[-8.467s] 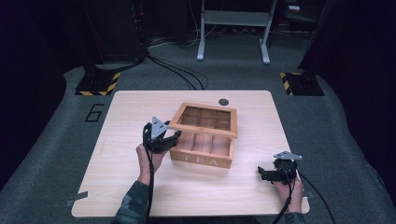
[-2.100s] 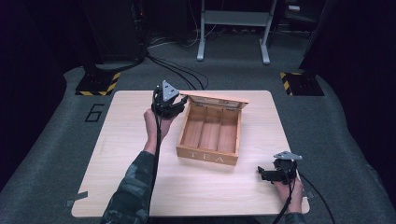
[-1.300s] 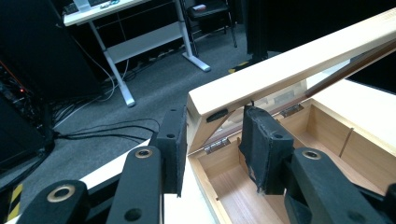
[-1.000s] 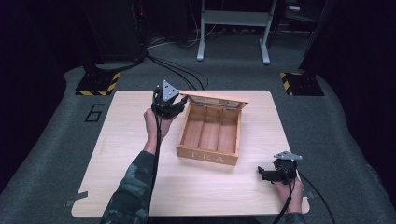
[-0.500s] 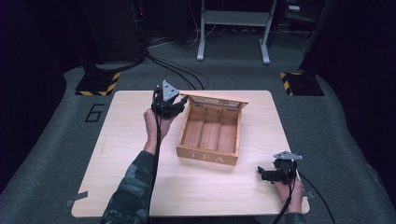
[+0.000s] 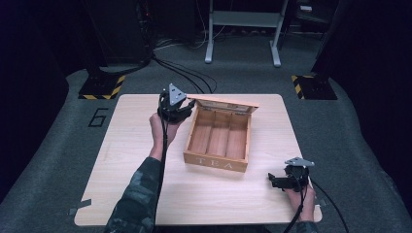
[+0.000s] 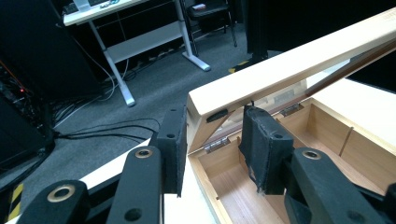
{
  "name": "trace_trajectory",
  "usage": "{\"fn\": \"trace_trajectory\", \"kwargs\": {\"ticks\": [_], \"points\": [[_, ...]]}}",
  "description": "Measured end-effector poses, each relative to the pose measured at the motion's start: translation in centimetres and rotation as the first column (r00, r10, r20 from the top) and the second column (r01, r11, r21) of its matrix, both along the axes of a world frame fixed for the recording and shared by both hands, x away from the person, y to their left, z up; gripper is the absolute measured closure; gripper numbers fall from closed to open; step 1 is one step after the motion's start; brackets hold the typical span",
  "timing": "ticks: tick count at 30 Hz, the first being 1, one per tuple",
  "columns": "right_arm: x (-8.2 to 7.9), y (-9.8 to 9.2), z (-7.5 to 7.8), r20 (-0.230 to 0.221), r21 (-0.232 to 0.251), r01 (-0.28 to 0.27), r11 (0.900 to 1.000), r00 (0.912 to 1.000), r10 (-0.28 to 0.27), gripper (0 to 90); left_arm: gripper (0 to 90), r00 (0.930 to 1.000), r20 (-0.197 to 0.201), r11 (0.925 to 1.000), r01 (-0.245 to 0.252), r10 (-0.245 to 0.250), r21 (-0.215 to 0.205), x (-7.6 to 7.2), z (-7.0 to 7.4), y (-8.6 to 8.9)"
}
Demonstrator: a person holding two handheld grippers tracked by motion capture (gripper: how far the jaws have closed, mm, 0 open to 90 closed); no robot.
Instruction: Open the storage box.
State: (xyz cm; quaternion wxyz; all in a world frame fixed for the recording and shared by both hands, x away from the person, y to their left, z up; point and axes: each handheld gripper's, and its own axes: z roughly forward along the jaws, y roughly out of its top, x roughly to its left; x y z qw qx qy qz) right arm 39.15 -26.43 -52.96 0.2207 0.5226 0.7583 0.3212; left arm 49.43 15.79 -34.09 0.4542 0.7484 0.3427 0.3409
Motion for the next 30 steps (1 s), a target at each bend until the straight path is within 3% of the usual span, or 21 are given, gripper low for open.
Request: {"fn": "trace_trajectory", "kwargs": {"ticks": [18,22,30], "points": [[0.0,0.0,0.0,0.0,0.0,0.0,1.0,1.0,0.0,0.3,60.6,0.9999,-0.008,1.0,0.009,-0.009,0.0,-0.1,-0.1,0.2],[0.0,0.0,0.0,0.0,-0.001,0.0,1.0,1.0,0.0,0.3,60.1,0.9999,-0.007,0.9998,0.016,-0.016,-0.007,-0.8,-0.9,0.4],[0.0,0.0,0.0,0.004,0.0,0.002,1.0,1.0,-0.002,0.3,57.4,0.9983,-0.043,0.9992,0.039,-0.039,-0.004,-2.0,-3.5,0.6]]}}
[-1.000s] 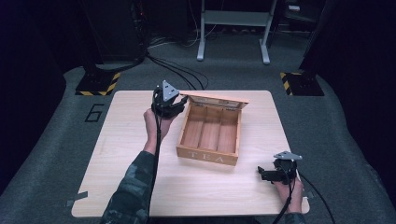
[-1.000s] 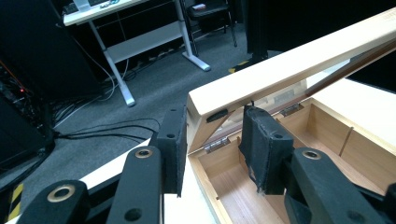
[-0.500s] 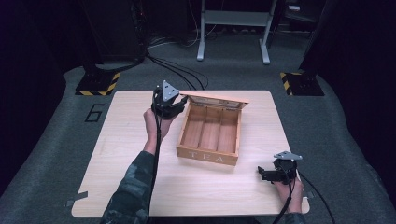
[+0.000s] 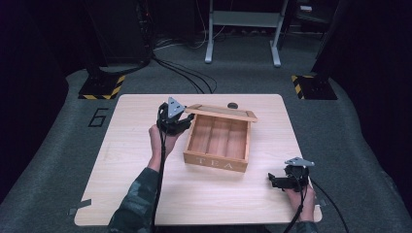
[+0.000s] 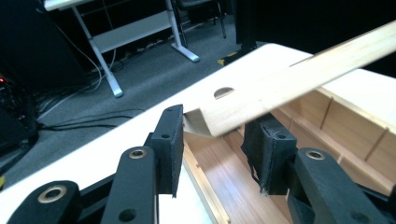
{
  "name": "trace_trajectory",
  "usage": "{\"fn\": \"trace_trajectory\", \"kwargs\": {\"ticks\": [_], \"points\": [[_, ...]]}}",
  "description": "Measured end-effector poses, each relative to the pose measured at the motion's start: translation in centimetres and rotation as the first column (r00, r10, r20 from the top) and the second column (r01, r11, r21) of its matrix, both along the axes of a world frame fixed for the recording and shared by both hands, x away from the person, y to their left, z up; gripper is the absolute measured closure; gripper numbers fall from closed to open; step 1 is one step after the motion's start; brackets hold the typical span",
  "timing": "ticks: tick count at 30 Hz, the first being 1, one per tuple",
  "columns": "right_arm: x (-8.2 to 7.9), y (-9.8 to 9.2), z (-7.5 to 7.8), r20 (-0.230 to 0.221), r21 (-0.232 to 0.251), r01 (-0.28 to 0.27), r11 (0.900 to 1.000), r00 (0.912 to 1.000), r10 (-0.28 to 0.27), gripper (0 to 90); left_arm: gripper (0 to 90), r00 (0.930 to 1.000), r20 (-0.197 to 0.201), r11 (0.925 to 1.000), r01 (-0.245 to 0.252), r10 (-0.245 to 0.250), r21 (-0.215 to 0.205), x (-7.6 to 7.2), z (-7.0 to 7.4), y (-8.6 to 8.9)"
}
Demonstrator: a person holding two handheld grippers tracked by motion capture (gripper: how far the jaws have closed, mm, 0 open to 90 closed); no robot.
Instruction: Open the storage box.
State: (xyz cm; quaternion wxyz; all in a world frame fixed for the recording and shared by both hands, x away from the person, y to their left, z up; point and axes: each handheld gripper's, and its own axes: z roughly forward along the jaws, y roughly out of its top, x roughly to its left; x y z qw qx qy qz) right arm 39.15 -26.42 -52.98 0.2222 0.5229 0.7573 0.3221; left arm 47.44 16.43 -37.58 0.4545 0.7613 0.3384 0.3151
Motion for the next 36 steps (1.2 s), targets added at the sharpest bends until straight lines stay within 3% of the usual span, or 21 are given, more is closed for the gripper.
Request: {"fn": "trace_trajectory", "kwargs": {"ticks": [14,21,27,33,36], "points": [[0.0,0.0,0.0,-0.002,-0.001,0.0,1.0,1.0,0.0,0.3,53.7,0.9989,-0.043,0.9996,0.016,-0.017,-0.023,-1.9,-3.4,0.6],[0.0,0.0,0.0,-0.003,-0.003,-0.002,1.0,1.0,0.002,0.3,52.2,0.9961,-0.083,0.9989,0.026,-0.029,-0.039,-2.6,-5.2,0.9],[0.0,0.0,0.0,-0.003,-0.003,-0.002,1.0,1.0,0.002,0.3,51.5,0.9889,-0.141,0.9982,0.041,-0.047,-0.045,-2.7,-7.5,1.1],[0.0,0.0,0.0,-0.002,-0.003,-0.002,1.0,1.0,0.002,0.3,51.3,0.9767,-0.205,0.9974,0.058,-0.065,-0.043,-2.7,-9.1,1.2],[0.0,0.0,0.0,-0.002,-0.002,-0.001,1.0,1.0,0.001,0.3,50.3,0.9737,-0.216,0.9958,0.057,-0.071,-0.072,-2.7,-9.5,1.4]]}}
